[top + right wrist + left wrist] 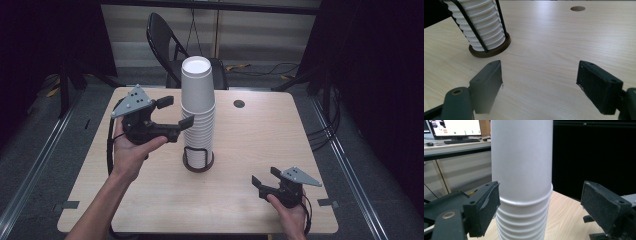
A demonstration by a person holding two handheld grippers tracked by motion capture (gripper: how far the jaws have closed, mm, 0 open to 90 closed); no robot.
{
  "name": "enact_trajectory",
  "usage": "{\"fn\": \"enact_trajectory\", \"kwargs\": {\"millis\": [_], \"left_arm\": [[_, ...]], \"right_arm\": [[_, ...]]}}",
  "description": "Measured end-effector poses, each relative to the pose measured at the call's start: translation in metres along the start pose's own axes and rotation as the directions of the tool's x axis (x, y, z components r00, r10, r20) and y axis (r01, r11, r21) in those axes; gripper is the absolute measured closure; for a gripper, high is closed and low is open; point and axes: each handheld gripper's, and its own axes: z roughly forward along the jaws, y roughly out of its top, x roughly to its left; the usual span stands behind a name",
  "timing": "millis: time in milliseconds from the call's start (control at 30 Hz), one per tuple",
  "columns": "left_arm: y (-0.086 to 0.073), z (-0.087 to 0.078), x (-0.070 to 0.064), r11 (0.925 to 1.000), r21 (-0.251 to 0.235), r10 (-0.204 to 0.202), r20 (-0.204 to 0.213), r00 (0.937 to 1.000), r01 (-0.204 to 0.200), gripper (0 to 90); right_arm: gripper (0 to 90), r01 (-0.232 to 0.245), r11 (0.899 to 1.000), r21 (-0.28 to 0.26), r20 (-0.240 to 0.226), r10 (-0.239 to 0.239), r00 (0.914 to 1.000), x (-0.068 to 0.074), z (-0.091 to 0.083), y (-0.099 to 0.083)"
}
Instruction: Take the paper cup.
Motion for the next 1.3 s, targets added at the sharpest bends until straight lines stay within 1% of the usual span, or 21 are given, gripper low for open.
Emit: {"fn": "enact_trajectory", "kwargs": {"millis": [67,167,233,333,367,433,533,567,633,700,733,767,833,867,967,1067,1133,1200,1233,1267,1300], "left_arm": [[0.002,0.002,0.001,1.0000,0.003,0.001,0.004,1.0000,-0.001,15.3],[0.006,0.010,0.006,0.9997,0.023,0.008,-0.011,0.9999,-0.008,15.3],[0.007,0.013,0.009,0.9995,0.030,0.007,-0.007,0.9999,-0.007,15.3],[0.008,0.017,0.012,0.9998,0.022,-0.003,-0.014,0.9999,0.003,15.3],[0.011,0.020,0.012,0.9997,0.024,-0.003,-0.003,1.0000,0.003,15.4],[0.012,0.022,0.012,0.9997,0.025,-0.001,-0.005,1.0000,0.001,15.4],[0.015,0.026,0.011,0.9995,0.027,0.014,-0.014,0.9998,-0.013,15.4],[0.016,0.029,0.010,0.9996,0.025,0.012,-0.025,0.9996,-0.012,15.4],[0.018,0.035,0.007,0.9992,0.036,0.020,-0.043,0.9989,-0.019,12.1],[0.019,0.041,0.006,0.9986,0.047,0.027,-0.053,0.9982,-0.024,10.6],[0.019,0.044,0.006,0.9981,0.057,0.026,-0.056,0.9981,-0.023,9.1],[0.020,0.049,0.007,0.9970,0.070,0.036,-0.058,0.9977,-0.031,6.5],[0.020,0.051,0.008,0.9965,0.079,0.033,-0.055,0.9980,-0.028,5.8],[0.020,0.056,0.010,0.9948,0.099,0.029,-0.049,0.9984,-0.024,4.6],[0.017,0.066,0.016,0.9937,0.112,0.013,-0.042,0.9991,-0.008,7.1],[0.016,0.071,0.018,0.9923,0.123,0.013,-0.031,0.9994,-0.009,6.2],[0.015,0.076,0.017,0.9914,0.131,0.016,-0.038,0.9992,-0.011,4.7],[0.015,0.080,0.016,0.9904,0.136,0.032,-0.047,0.9984,-0.026,4.0],[0.015,0.081,0.016,0.9898,0.141,0.031,-0.048,0.9984,-0.024,4.0],[0.015,0.084,0.015,0.9909,0.134,0.019,-0.058,0.9981,-0.011,5.8],[0.014,0.085,0.016,0.9908,0.135,0.018,-0.054,0.9983,-0.011,6.1]], "right_arm": [[19.9,-0.002,1.000,-0.001,0.000,0.002,1.0000,0.000,0.000,0.000],[19.9,-0.001,1.000,-0.002,0.001,0.001,1.0000,0.001,0.000,0.000],[20.1,0.000,1.000,0.007,-0.002,0.000,1.0000,0.001,0.001,0.000],[20.1,-0.007,1.000,0.013,-0.003,0.007,1.0000,0.001,0.001,-0.001],[20.1,-0.004,1.000,0.014,-0.004,0.004,1.0000,0.001,0.001,-0.001],[20.1,-0.003,1.000,0.011,-0.005,0.003,1.0000,0.001,0.001,-0.001],[20.1,0.002,1.000,0.015,-0.008,-0.002,1.0000,0.001,0.001,-0.001],[20.2,0.004,1.000,0.015,-0.005,-0.004,1.0000,0.001,0.002,-0.001],[20.2,-0.002,1.000,0.022,-0.010,0.002,0.9999,0.001,0.003,-0.001],[20.2,-0.003,1.000,0.021,-0.012,0.003,0.9999,0.001,0.003,-0.001],[20.2,-0.006,1.000,0.021,-0.012,0.006,0.9999,0.001,0.003,-0.001],[20.2,0.000,1.000,0.019,-0.016,0.000,0.9999,0.002,0.003,-0.001],[20.2,0.003,1.000,0.018,-0.016,-0.002,0.9999,0.002,0.003,-0.002],[20.2,0.002,1.000,0.017,-0.018,-0.002,0.9998,0.001,0.003,-0.002],[20.1,-0.001,1.000,0.017,-0.019,0.001,0.9998,0.001,0.003,-0.002],[21.0,-0.001,1.000,0.014,-0.019,0.001,0.9998,0.002,0.003,-0.002],[21.3,0.001,1.000,0.016,-0.024,-0.001,0.9997,0.002,0.003,-0.002],[21.3,0.002,1.000,0.023,-0.031,-0.001,0.9995,0.002,0.003,-0.002],[21.3,0.002,1.000,0.023,-0.031,-0.001,0.9995,0.002,0.003,-0.002],[21.2,0.004,1.000,0.021,-0.032,-0.003,0.9995,0.001,0.004,-0.002],[21.2,0.003,1.000,0.022,-0.032,-0.003,0.9995,0.001,0.004,-0.002]]}}
